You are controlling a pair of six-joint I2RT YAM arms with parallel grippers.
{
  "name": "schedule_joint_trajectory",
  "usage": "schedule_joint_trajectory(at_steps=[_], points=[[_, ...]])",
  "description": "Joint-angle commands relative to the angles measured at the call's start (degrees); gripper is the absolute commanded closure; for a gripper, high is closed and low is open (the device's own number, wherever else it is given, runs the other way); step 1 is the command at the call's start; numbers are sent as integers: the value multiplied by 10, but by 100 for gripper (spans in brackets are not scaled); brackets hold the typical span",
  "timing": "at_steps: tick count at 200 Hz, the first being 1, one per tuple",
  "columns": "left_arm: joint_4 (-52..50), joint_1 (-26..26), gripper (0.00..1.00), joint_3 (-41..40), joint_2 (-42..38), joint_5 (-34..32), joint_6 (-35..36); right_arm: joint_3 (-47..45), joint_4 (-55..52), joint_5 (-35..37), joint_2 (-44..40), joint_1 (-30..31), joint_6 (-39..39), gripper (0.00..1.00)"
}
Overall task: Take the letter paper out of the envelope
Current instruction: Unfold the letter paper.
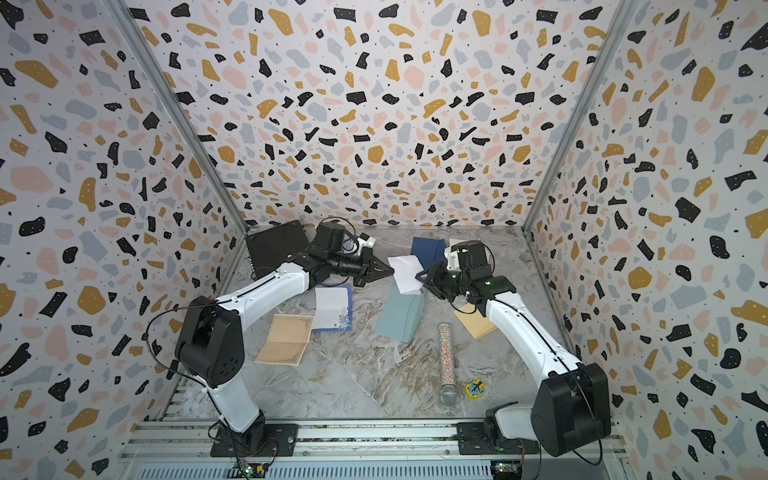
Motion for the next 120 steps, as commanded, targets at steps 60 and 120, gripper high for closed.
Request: schedule_joint_trajectory(at_steps=[60,120], points=[[46,-4,100,11,17,2,-14,-35,156,-44,-33,-2,140,63],[69,-3,100,10,28,1,-32,-61,254,-51,-36,-2,213,63]])
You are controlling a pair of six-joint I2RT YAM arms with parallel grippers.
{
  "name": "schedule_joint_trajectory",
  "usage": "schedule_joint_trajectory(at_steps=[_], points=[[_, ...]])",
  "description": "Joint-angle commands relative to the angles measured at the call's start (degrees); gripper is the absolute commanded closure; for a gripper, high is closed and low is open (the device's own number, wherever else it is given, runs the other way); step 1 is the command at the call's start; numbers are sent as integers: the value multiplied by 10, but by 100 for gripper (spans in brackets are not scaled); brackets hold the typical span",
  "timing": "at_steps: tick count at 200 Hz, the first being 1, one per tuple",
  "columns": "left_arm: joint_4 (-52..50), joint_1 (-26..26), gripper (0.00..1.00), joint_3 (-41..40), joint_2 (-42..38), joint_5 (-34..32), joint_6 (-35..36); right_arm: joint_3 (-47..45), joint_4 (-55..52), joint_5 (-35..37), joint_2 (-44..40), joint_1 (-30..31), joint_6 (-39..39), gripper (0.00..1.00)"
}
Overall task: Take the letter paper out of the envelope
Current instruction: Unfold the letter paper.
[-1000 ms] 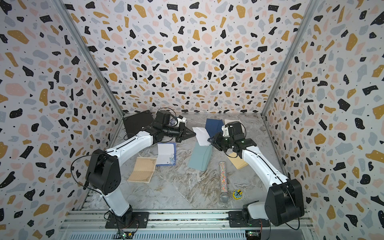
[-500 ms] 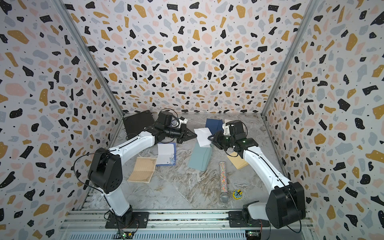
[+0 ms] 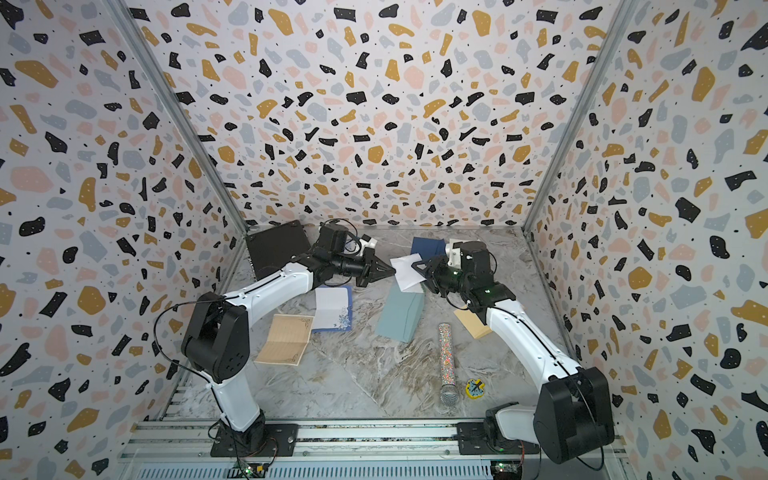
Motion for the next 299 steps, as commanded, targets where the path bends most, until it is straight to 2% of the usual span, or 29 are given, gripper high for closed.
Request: schedule_joint_trajectory(at_steps=[1,42,79,106,143,153,166,179,209,230,254,285,299], points=[[39,-2,100,10,4,2,-10,-4,64,-12,-18,-2,45,63],[83,-2,100,15,14,5,-47,-11,63,-19,-13,-2,46,63],[108,-4,100,21,16,7,-75,14,0,-12,-3,-2,-11,66],[129,-9,100,18,21,8,-94,36,-20,-7,11,-2,-41,81],[181,-9,100,15,26,4,-139,62,-101,9,30,-2,-115,92],[181,-9,100,21,28,2,-142,67,-121,16,33,-1,-139,100],[182,-9,100,27,31,0,-152,68,-133,24,36,-1,-167,100],[175,-9,83,35,36,-1,-156,78,-157,38,39,-1,-204,100],[154,2,58,39,26,-14,-163,125,-223,91,43,1,-326,100],[159,20,53,26,14,-27,-194,162,-273,147,49,16,-444,100],[148,36,48,17,-4,-49,-218,188,-301,233,47,61,-590,100],[84,48,40,4,-33,-67,-222,102,-201,311,-5,125,-811,100],[74,53,40,-9,-44,-65,-229,30,-129,282,-45,130,-912,100]])
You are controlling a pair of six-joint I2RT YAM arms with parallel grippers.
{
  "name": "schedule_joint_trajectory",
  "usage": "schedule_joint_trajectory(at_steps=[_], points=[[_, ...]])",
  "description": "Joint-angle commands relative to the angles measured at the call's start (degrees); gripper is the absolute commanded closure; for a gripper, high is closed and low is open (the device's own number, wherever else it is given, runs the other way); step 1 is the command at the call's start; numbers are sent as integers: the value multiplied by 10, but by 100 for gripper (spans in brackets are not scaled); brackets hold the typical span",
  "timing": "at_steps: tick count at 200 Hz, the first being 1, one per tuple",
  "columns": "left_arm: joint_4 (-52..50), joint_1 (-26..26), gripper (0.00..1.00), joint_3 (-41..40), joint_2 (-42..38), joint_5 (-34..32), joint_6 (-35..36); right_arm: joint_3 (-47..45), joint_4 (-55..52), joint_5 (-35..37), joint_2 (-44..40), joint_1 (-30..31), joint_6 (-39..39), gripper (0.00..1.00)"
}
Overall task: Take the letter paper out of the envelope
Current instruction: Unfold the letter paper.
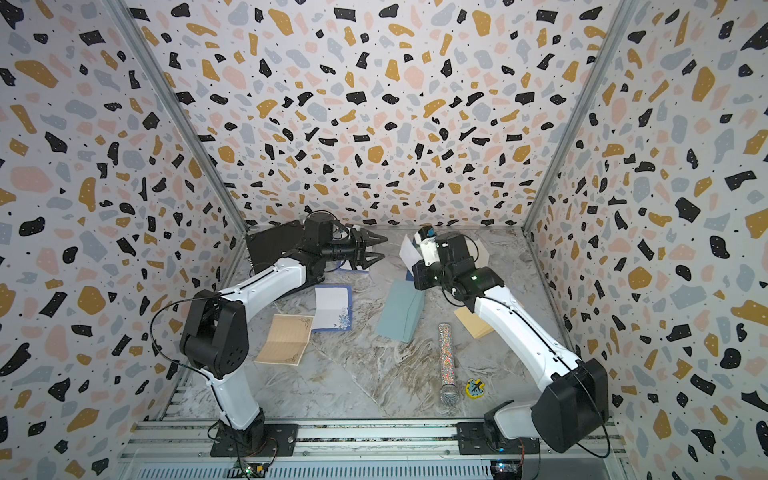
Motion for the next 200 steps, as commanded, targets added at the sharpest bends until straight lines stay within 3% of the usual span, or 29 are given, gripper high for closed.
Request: schedule_joint_trajectory(at_steps=[1,16,27,49,80,143,200], points=[[-27,4,40,-20,-39,-8,-13,-85,88,28,-66,14,-251,100],[-62,6,40,-19,-56,-8,14,-161,164,10,-106,14,-349,100],[-107,6,40,-12,-67,-8,48,-174,160,10,-113,14,-396,100],[-173,2,45,-8,-83,3,106,-164,127,-1,-111,15,-443,100],[-303,-8,44,24,-68,19,216,-169,122,-40,-104,14,-491,100],[-387,-18,41,59,-24,37,304,-156,142,-55,-80,14,-495,100],[-382,-19,41,56,3,50,303,-151,153,-70,-73,15,-487,100]])
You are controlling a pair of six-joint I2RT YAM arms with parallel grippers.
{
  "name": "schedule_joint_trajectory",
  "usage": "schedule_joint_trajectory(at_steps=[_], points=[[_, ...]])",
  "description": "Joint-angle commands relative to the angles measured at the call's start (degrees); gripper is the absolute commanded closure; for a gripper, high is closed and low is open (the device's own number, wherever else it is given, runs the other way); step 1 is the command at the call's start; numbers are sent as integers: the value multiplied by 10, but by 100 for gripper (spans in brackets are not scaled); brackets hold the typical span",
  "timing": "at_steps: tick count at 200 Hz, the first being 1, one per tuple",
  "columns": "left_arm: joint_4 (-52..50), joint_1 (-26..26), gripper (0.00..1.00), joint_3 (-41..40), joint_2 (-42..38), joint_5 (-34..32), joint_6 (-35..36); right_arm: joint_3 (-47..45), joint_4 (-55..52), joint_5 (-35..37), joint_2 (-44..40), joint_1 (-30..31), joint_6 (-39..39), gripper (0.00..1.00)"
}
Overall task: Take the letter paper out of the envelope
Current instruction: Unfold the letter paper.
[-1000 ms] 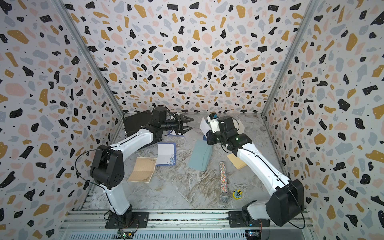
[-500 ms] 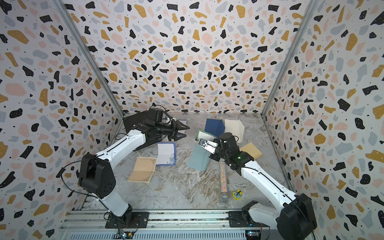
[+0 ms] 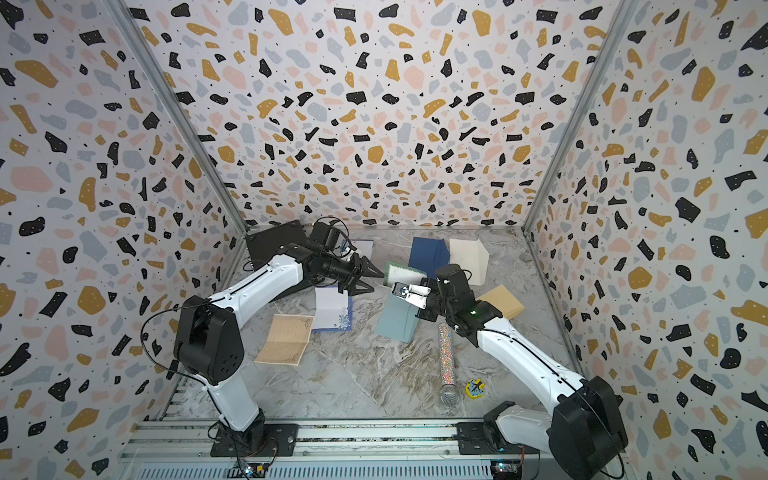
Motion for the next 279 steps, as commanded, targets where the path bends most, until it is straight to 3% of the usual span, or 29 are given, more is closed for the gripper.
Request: schedule_joint_trajectory(at_steps=[1,71,135,161,209,247,279], points=[[4,-4,41,14,11,20,13,24,14,-14,-4,0,2,100],[141,-10,46,-45,28,59,-89,37,35,-1,8,1,-1,100],[113,2,48,-46,3,27,-78,40,32,10,17,-2,13,100],[87,33,45,-40,-38,-15,-54,24,30,-28,6,-27,56,100],[203,30,42,-76,-55,46,-121,6,34,-88,2,-43,88,100],[222,22,40,-95,-47,95,-98,12,31,-126,8,-46,90,100],[117,20,39,-71,-28,111,-10,20,12,-142,12,-46,82,100]])
